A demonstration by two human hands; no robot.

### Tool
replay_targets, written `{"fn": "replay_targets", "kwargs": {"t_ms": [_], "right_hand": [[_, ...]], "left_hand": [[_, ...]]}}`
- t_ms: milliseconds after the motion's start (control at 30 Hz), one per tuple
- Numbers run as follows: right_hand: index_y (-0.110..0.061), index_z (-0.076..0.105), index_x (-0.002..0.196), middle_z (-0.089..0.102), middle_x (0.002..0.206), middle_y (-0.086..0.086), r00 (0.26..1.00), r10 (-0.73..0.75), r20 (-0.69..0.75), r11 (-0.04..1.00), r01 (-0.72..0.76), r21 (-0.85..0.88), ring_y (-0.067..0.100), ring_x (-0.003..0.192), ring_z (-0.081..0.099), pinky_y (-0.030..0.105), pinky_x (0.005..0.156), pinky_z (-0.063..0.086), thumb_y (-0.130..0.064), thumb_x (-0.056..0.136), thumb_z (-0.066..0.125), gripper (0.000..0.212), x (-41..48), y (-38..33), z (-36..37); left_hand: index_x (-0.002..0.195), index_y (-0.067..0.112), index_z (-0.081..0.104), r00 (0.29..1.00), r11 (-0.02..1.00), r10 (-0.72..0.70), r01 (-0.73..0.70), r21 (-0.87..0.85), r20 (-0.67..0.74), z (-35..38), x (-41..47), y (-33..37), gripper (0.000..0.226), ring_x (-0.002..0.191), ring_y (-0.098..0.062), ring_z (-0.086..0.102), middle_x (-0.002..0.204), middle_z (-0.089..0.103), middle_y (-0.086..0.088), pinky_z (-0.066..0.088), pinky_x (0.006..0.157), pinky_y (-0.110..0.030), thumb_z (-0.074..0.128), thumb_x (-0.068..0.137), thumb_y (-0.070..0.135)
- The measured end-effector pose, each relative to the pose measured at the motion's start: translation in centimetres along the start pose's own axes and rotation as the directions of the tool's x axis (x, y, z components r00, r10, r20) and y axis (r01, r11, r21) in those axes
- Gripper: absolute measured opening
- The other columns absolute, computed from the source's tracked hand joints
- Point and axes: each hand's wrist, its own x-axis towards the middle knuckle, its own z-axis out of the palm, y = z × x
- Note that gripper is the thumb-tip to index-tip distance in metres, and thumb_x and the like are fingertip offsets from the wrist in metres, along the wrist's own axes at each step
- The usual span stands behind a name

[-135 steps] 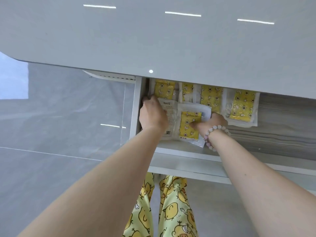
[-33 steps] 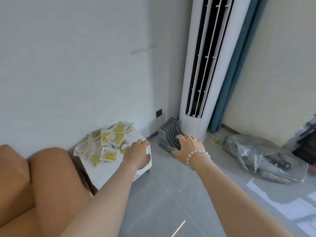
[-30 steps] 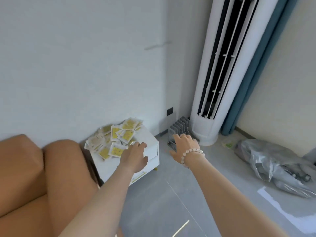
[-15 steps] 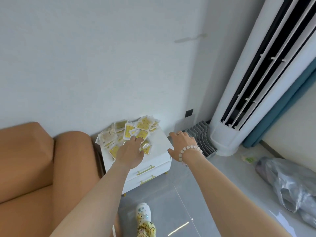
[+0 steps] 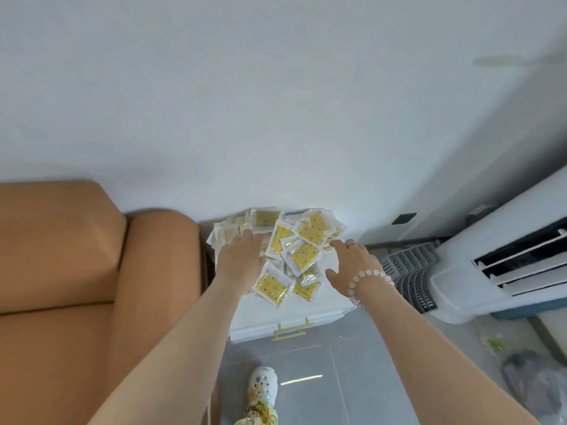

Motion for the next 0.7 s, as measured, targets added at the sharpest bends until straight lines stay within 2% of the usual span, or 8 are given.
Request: {"fn": "replay_targets", "kwargs": {"t_ms": [133, 333, 433, 567, 633, 700], "right_hand": [[-0.021, 0.027, 0.144, 0.038, 0.141, 0.004, 0.996, 0.045, 0.074, 0.999, -0.044, -0.006, 0.021, 0.13, 0.038, 0.033, 0.096, 0.041, -0.037, 0.094, 0.046, 0.056, 2.2, 0.7, 1.4], [-0.021, 0.024, 0.145, 0.035, 0.143, 0.003, 0.963, 0.157, 0.22, 0.987, -0.158, -0.015, 0.021, 0.131, 0.036, 0.033, 0.098, 0.04, -0.034, 0.094, 0.045, 0.055, 4.1, 3.2, 5.5], [-0.021, 0.02, 0.146, 0.036, 0.142, 0.001, 0.944, 0.127, 0.304, 0.988, -0.093, -0.124, 0.018, 0.129, 0.036, 0.03, 0.098, 0.039, -0.033, 0.094, 0.045, 0.058, 5.3, 3.8, 8.2], [-0.02, 0.017, 0.146, 0.036, 0.139, 0.0, 0.929, 0.074, 0.362, 0.989, -0.023, -0.143, 0.017, 0.128, 0.037, 0.029, 0.097, 0.04, -0.033, 0.094, 0.044, 0.06, 8.5, 3.5, 12.1], [-0.02, 0.015, 0.147, 0.036, 0.139, -0.001, 0.927, 0.037, 0.373, 0.985, 0.03, -0.173, 0.016, 0.127, 0.037, 0.028, 0.095, 0.04, -0.033, 0.094, 0.043, 0.061, 10.2, 3.5, 14.3], [-0.02, 0.014, 0.147, 0.034, 0.14, -0.002, 0.929, -0.025, 0.37, 0.97, 0.112, -0.215, 0.015, 0.127, 0.037, 0.026, 0.094, 0.039, -0.033, 0.094, 0.043, 0.061, 11.8, 3.6, 16.1]], "left_hand": [[0.136, 0.017, 0.036, 0.998, 0.999, -0.028, 0.029, -0.022, 0.052, 1.9, 1.6, -1.4, 0.042, 0.11, -0.021, 0.051, 0.128, 0.044, -0.003, 0.037, 0.071, -0.027, 0.041, 0.098, 0.034], [0.137, 0.016, 0.033, 0.971, 0.974, -0.13, 0.162, -0.156, 0.2, 7.5, 1.8, -1.8, 0.043, 0.109, -0.022, 0.051, 0.128, 0.043, -0.004, 0.043, 0.074, -0.029, 0.04, 0.098, 0.035], [0.138, 0.016, 0.033, 0.931, 0.936, -0.219, 0.285, -0.206, 0.293, 11.2, 0.8, -1.9, 0.045, 0.108, -0.02, 0.051, 0.128, 0.043, -0.003, 0.045, 0.075, -0.028, 0.041, 0.098, 0.036], [0.141, 0.017, 0.031, 0.884, 0.887, -0.302, 0.398, -0.235, 0.357, 15.3, -0.1, -2.2, 0.048, 0.113, -0.019, 0.051, 0.131, 0.043, -0.001, 0.046, 0.08, -0.028, 0.042, 0.098, 0.035], [0.143, 0.018, 0.03, 0.842, 0.804, -0.399, 0.511, -0.303, 0.363, 17.0, 0.3, -2.3, 0.051, 0.118, -0.018, 0.05, 0.135, 0.042, 0.0, 0.046, 0.085, -0.028, 0.045, 0.097, 0.034], [0.143, 0.015, 0.029, 0.748, 0.619, -0.556, 0.664, -0.421, 0.363, 18.3, 1.5, -2.1, 0.057, 0.123, -0.019, 0.047, 0.14, 0.039, -0.001, 0.045, 0.09, -0.03, 0.051, 0.094, 0.032]]}}
